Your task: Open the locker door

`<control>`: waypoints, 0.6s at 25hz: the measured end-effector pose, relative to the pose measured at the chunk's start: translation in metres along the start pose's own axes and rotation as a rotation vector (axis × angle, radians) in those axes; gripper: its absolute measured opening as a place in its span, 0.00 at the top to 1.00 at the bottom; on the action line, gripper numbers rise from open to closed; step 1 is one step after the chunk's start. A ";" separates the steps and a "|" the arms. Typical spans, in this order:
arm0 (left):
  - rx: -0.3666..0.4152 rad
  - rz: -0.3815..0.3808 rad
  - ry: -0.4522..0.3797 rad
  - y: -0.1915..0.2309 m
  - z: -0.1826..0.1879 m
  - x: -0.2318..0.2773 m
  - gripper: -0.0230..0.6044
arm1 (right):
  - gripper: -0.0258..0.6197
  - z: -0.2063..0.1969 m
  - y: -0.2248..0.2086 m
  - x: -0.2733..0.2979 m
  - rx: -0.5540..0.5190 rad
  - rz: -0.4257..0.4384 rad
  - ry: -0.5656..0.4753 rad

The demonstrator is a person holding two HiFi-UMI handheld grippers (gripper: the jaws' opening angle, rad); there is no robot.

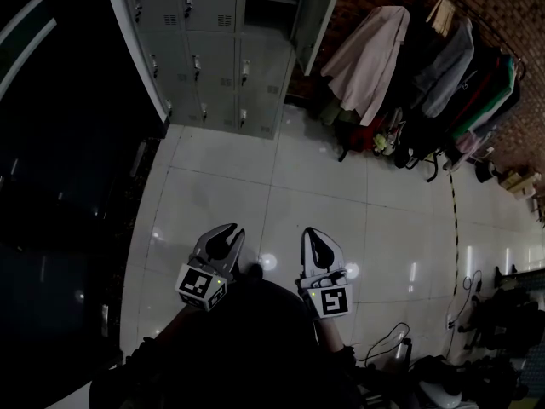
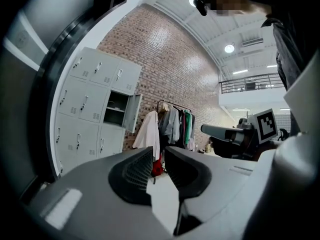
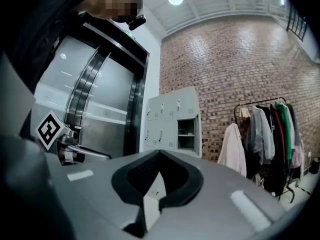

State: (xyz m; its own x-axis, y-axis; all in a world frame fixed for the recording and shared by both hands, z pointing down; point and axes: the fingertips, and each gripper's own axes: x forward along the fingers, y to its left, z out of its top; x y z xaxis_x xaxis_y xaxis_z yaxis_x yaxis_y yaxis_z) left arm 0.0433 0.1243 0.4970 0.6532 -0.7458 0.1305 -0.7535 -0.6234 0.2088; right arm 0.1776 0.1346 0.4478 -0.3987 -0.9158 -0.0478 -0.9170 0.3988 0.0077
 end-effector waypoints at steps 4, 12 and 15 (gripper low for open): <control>0.008 0.004 -0.002 -0.003 0.003 0.005 0.84 | 0.96 0.001 -0.005 0.001 0.008 0.008 -0.010; 0.009 0.014 0.009 -0.002 0.004 0.012 0.84 | 0.96 0.005 -0.011 0.010 0.011 0.028 -0.021; 0.009 0.013 0.010 -0.001 0.004 0.017 0.84 | 0.96 0.005 -0.014 0.013 0.010 0.028 -0.020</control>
State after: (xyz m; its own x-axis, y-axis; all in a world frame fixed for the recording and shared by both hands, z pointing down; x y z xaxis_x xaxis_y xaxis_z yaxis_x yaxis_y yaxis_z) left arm 0.0544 0.1112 0.4948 0.6439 -0.7515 0.1433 -0.7627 -0.6157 0.1981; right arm 0.1856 0.1171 0.4423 -0.4237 -0.9033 -0.0673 -0.9053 0.4247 -0.0002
